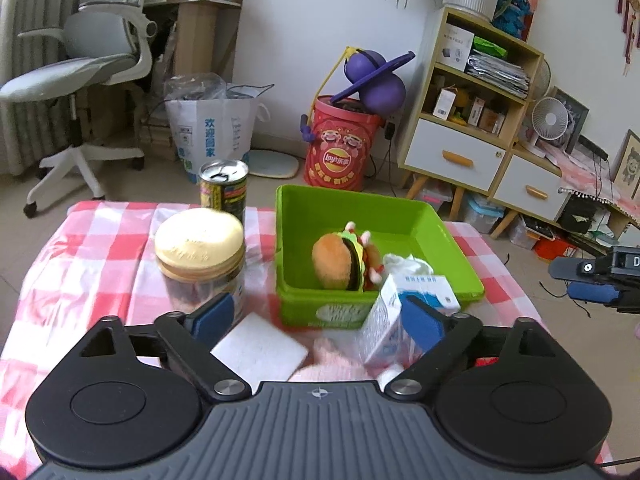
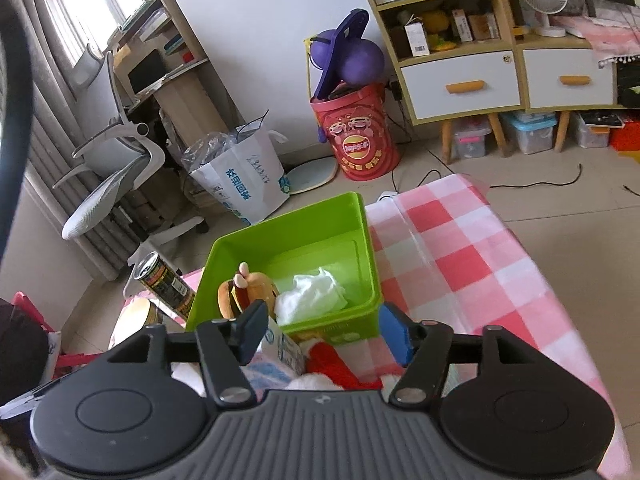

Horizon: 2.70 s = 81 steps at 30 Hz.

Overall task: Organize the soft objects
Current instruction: 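Withdraw both open tools from the green bin back over the table, then grasp the beige bunny plush with the left tool, then grasp the red Santa-hat plush with the right tool while the left tool holds the bunny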

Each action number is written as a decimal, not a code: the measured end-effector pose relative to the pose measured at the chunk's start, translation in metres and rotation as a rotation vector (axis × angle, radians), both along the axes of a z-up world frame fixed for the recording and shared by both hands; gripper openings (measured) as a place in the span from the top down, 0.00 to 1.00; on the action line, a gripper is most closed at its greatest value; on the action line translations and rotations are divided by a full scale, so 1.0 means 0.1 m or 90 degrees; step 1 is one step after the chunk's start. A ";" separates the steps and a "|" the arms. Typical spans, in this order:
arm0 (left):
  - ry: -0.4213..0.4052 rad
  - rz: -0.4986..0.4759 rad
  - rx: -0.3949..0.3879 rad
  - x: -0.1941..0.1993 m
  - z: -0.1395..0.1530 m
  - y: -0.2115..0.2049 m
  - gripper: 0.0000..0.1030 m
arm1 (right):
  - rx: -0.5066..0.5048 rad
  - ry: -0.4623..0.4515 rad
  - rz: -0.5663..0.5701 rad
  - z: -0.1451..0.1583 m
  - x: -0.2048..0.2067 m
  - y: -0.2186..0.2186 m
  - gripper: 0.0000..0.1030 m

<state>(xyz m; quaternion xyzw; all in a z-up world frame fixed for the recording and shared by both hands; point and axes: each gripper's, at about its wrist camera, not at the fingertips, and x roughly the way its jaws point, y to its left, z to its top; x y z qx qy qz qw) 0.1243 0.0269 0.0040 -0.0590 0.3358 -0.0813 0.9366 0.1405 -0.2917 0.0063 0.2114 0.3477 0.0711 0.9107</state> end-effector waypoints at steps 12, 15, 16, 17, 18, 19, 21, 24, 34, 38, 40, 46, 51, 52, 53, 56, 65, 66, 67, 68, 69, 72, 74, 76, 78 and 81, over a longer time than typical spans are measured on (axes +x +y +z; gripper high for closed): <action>0.042 0.021 -0.009 -0.52 -0.02 0.23 0.05 | -0.007 0.021 0.003 0.02 -0.53 -0.07 0.42; 0.050 0.019 -0.006 -0.62 -0.08 0.24 0.05 | -0.005 0.028 0.008 -0.04 -0.64 -0.04 0.38; 0.052 0.018 -0.004 -0.65 -0.10 0.24 0.05 | -0.005 0.030 0.010 -0.06 -0.67 -0.03 0.38; 0.052 0.018 -0.005 -0.68 -0.12 0.23 0.05 | -0.007 0.032 0.014 -0.09 -0.70 -0.02 0.37; 0.053 0.018 -0.006 -0.71 -0.15 0.23 0.05 | -0.011 0.035 0.018 -0.12 -0.72 -0.01 0.37; 0.055 0.018 -0.007 -0.73 -0.17 0.24 0.05 | -0.017 0.039 0.024 -0.16 -0.74 0.00 0.37; 0.074 0.010 0.002 -0.76 -0.23 0.21 0.05 | -0.038 0.057 0.028 -0.23 -0.77 0.02 0.37; 0.087 -0.013 0.007 -0.80 -0.30 0.17 0.05 | -0.056 0.087 0.025 -0.32 -0.79 0.03 0.37; 0.138 -0.072 0.010 -0.87 -0.52 -0.08 0.05 | -0.093 0.133 0.023 -0.50 -0.77 0.09 0.37; 0.158 -0.088 0.007 -0.89 -0.59 -0.18 0.05 | -0.109 0.142 0.045 -0.55 -0.75 0.21 0.37; 0.164 -0.098 0.012 -0.90 -0.62 -0.24 0.06 | -0.121 0.145 0.056 -0.58 -0.74 0.28 0.37; 0.195 -0.134 0.017 -0.88 -0.75 -0.40 0.16 | -0.140 0.143 0.098 -0.67 -0.66 0.50 0.37; 0.221 -0.156 0.005 -0.83 -0.82 -0.48 0.39 | -0.136 0.127 0.116 -0.73 -0.53 0.63 0.37; 0.223 -0.157 0.005 -0.83 -0.83 -0.50 0.44 | -0.136 0.123 0.117 -0.75 -0.50 0.65 0.37; 0.226 -0.157 0.009 -0.82 -0.83 -0.51 0.44 | -0.135 0.119 0.117 -0.76 -0.47 0.67 0.37; 0.227 -0.153 0.021 -0.80 -0.85 -0.52 0.53 | -0.129 0.106 0.110 -0.80 -0.38 0.69 0.37; 0.232 -0.157 0.020 -0.77 -0.85 -0.50 0.57 | -0.099 0.081 0.081 -0.91 -0.18 0.73 0.45; 0.232 -0.158 0.020 -0.77 -0.85 -0.49 0.57 | -0.098 0.081 0.077 -0.92 -0.17 0.73 0.47; 0.232 -0.159 0.019 -0.77 -0.85 -0.49 0.58 | -0.097 0.082 0.073 -0.94 -0.16 0.74 0.50; 0.232 -0.159 0.017 -0.77 -0.85 -0.49 0.58 | -0.095 0.082 0.070 -0.95 -0.14 0.75 0.52; 0.233 -0.159 0.016 -0.77 -0.85 -0.48 0.58 | -0.095 0.083 0.066 -0.96 -0.13 0.75 0.55; 0.234 -0.159 0.010 -0.79 -0.83 -0.46 0.58 | -0.096 0.087 0.052 -0.99 -0.10 0.77 0.67; 0.233 -0.158 0.007 -0.79 -0.82 -0.44 0.58 | -0.091 0.090 0.053 -1.00 -0.08 0.78 0.75; 0.232 -0.158 0.004 -0.80 -0.80 -0.43 0.59 | -0.091 0.088 0.053 -0.98 -0.09 0.80 0.83; 0.228 -0.155 -0.001 -0.81 -0.77 -0.41 0.59 | -0.095 0.085 0.058 -0.96 -0.10 0.81 0.91; 0.220 -0.153 -0.010 -0.83 -0.72 -0.36 0.59 | -0.089 0.095 0.055 -0.91 -0.12 0.80 1.00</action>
